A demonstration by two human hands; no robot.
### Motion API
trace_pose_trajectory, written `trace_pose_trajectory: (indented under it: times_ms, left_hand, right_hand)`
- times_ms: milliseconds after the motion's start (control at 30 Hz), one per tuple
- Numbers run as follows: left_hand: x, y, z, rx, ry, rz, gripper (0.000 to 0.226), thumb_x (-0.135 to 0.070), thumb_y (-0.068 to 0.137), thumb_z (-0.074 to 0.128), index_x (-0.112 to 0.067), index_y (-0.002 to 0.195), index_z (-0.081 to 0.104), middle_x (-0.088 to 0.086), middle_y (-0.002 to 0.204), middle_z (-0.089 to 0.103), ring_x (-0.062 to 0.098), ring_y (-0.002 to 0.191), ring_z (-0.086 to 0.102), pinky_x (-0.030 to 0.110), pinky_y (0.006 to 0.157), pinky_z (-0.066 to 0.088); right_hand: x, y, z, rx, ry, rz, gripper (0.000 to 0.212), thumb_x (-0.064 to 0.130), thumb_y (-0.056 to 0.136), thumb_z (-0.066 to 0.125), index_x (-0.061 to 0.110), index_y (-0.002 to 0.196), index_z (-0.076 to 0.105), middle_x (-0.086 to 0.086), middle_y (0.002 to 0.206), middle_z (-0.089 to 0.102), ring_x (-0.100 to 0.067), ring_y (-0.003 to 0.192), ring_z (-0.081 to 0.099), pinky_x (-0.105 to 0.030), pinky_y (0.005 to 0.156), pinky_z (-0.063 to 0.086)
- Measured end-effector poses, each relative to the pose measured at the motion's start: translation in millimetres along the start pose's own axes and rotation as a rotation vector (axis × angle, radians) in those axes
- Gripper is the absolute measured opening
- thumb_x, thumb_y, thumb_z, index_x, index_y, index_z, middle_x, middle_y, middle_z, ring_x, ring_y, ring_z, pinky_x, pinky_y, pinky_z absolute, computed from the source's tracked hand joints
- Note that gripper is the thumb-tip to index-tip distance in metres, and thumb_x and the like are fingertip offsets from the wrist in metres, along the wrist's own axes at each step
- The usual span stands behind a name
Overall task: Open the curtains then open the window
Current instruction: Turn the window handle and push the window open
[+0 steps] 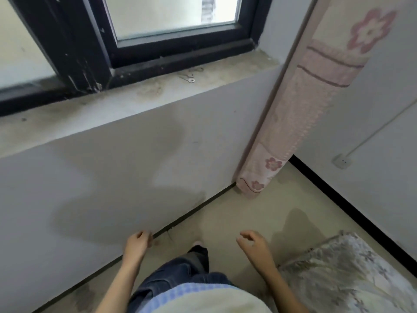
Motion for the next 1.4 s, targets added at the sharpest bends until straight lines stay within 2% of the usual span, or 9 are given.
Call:
trace_pose_trajectory:
  times_ms: [133, 467, 600, 700, 800, 900, 1067, 1200, 1400]
  left_hand:
    - [-65, 34, 41, 0.087, 0.043, 0.104, 0.02, -0.011, 0.092, 0.043, -0.007, 0.075, 0.053, 0.011, 0.076, 0.057, 0.024, 0.073, 0.052, 0.028, 0.06, 0.037]
    - [-154, 56, 86, 0.129, 0.121, 0.251, 0.023, -0.015, 0.091, 0.047, -0.026, 0.073, 0.055, -0.002, 0.077, 0.06, 0.015, 0.075, 0.055, 0.019, 0.063, 0.039]
    - [-160, 60, 58, -0.113, 0.1, 0.236, 0.015, -0.014, 0.091, 0.047, -0.017, 0.083, 0.059, 0.006, 0.089, 0.062, 0.022, 0.085, 0.057, 0.02, 0.064, 0.039]
    - [-186, 53, 54, -0.243, 0.046, 0.271, 0.013, -0.014, 0.09, 0.049, -0.016, 0.09, 0.061, 0.006, 0.093, 0.064, 0.022, 0.089, 0.058, 0.028, 0.068, 0.04]
    - [-231, 38, 59, -0.323, 0.011, 0.39, 0.016, -0.016, 0.088, 0.054, -0.01, 0.096, 0.067, -0.007, 0.086, 0.069, 0.01, 0.086, 0.063, 0.018, 0.071, 0.043]
    - [-297, 15, 46, -0.462, 0.038, 0.604, 0.02, -0.026, 0.082, 0.056, -0.014, 0.091, 0.069, -0.03, 0.077, 0.062, -0.013, 0.082, 0.058, 0.002, 0.068, 0.041]
    - [-403, -21, -5, -0.75, 0.039, 0.875, 0.028, -0.029, 0.084, 0.046, -0.014, 0.097, 0.066, -0.01, 0.084, 0.066, 0.004, 0.088, 0.061, 0.002, 0.073, 0.043]
    - [-468, -46, -50, -0.994, 0.175, 1.042, 0.032, -0.025, 0.088, 0.044, -0.005, 0.103, 0.064, -0.001, 0.093, 0.064, 0.011, 0.088, 0.06, 0.013, 0.078, 0.045]
    - [-556, -97, -129, -1.49, 0.448, 1.182, 0.035, -0.026, 0.087, 0.043, -0.005, 0.106, 0.063, 0.015, 0.109, 0.066, 0.023, 0.106, 0.05, 0.023, 0.09, 0.036]
  right_hand:
    - [37, 64, -18, -0.026, -0.03, -0.069, 0.026, 0.017, 0.084, 0.061, 0.005, 0.107, 0.063, -0.01, 0.11, 0.063, -0.014, 0.097, 0.053, -0.024, 0.084, 0.038]
    - [83, 151, -11, 0.135, -0.124, -0.198, 0.028, 0.014, 0.084, 0.062, 0.008, 0.111, 0.06, -0.008, 0.111, 0.059, -0.02, 0.106, 0.052, -0.021, 0.084, 0.035]
    - [124, 189, -25, 0.158, -0.077, -0.318, 0.022, 0.018, 0.084, 0.06, 0.008, 0.103, 0.064, 0.0, 0.092, 0.059, -0.018, 0.095, 0.054, -0.023, 0.077, 0.039]
    - [161, 218, -39, 0.17, -0.104, -0.479, 0.023, 0.017, 0.082, 0.065, 0.005, 0.102, 0.064, -0.007, 0.099, 0.063, -0.023, 0.099, 0.056, -0.029, 0.085, 0.044]
    - [221, 236, -66, 0.125, -0.046, -0.676, 0.025, 0.023, 0.081, 0.066, 0.005, 0.098, 0.067, -0.006, 0.096, 0.065, -0.019, 0.094, 0.059, -0.009, 0.08, 0.04]
    - [299, 237, -97, 0.089, 0.06, -0.969, 0.051, 0.053, 0.083, 0.049, 0.006, 0.094, 0.067, 0.004, 0.088, 0.06, 0.001, 0.087, 0.053, 0.005, 0.079, 0.037]
    - [414, 241, -137, 0.091, 0.244, -1.263, 0.033, 0.037, 0.08, 0.057, 0.009, 0.093, 0.067, 0.002, 0.081, 0.065, -0.006, 0.076, 0.06, -0.007, 0.068, 0.047]
    - [501, 227, -152, 0.086, 0.365, -1.437, 0.028, 0.034, 0.078, 0.058, 0.013, 0.093, 0.067, 0.005, 0.082, 0.064, 0.009, 0.072, 0.058, -0.007, 0.066, 0.047]
    - [628, 181, -186, -0.087, 0.47, -1.676, 0.029, 0.033, 0.077, 0.055, 0.009, 0.087, 0.069, 0.006, 0.076, 0.062, -0.014, 0.069, 0.06, -0.022, 0.059, 0.045]
Point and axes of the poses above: each hand's wrist, its own y-axis towards the middle knuckle, its own z-axis out of the palm, x = y × z, the point moved 6 cm from there along y, towards the middle knuckle
